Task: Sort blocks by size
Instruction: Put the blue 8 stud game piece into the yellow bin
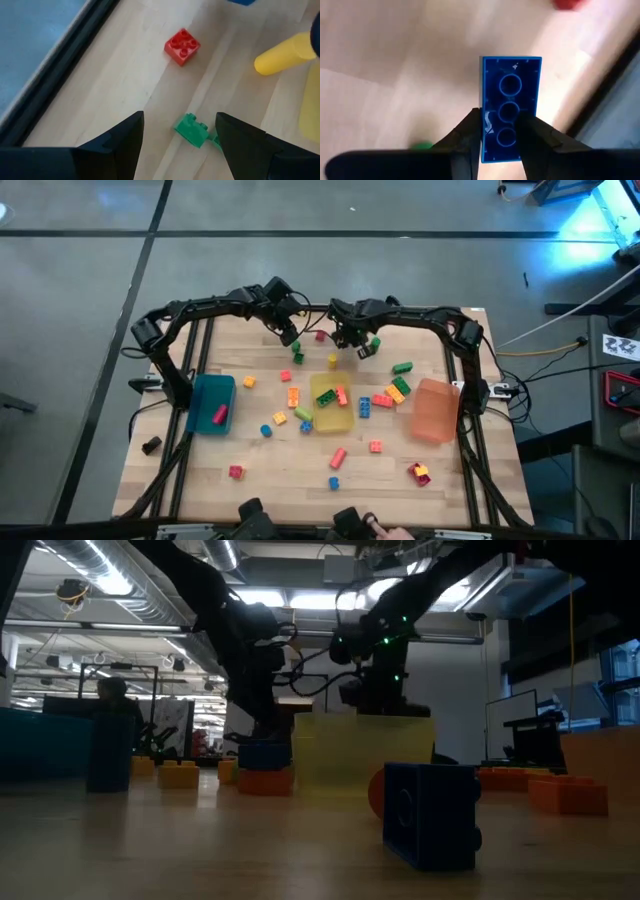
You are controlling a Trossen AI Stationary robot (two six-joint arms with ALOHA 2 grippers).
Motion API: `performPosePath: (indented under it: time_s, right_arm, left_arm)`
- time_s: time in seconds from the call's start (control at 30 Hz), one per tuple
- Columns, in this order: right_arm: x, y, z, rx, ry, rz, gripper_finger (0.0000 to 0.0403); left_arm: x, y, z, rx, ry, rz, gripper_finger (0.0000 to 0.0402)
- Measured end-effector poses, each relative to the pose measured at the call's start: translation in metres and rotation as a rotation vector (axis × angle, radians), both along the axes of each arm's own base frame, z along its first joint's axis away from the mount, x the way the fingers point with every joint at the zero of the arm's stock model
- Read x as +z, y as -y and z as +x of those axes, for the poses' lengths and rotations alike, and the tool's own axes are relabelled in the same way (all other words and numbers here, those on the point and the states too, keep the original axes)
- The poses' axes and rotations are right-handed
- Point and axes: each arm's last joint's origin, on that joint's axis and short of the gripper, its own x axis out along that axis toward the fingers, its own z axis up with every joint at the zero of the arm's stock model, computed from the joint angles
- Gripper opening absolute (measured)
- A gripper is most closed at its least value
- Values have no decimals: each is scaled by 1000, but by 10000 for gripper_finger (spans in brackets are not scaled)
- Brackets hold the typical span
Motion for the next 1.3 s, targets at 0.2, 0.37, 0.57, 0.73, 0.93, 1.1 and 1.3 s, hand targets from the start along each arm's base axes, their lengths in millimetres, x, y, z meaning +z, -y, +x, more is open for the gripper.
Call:
performPosePath:
  time_s: [0.2, 0.37, 0.57, 0.73, 0.93, 1.1, 1.3]
  right_arm:
    - [33, -5, 6, -41, -4, -9, 100]
    - [57, -26, 15, -33, -7, 2, 102]
    - [79, -66, 23, -16, -2, -79, 102]
    - [91, -109, 25, -20, 33, -60, 103]
    - [91, -162, 32, 23, 74, 17, 103]
    - [80, -199, 32, 106, 68, 94, 103]
    - [64, -218, 33, 156, 75, 93, 104]
  left_arm:
    - [37, 8, -12, -16, 82, 86, 232]
    - [66, 21, -35, -9, 108, 116, 232]
    - [82, 41, -59, -22, 47, 79, 232]
    - [83, 53, -71, -63, -34, 38, 232]
    - [79, 59, -76, -7, -85, -52, 232]
    - [76, 64, -80, 12, -142, -114, 232]
    - [75, 73, -77, -17, -164, -131, 232]
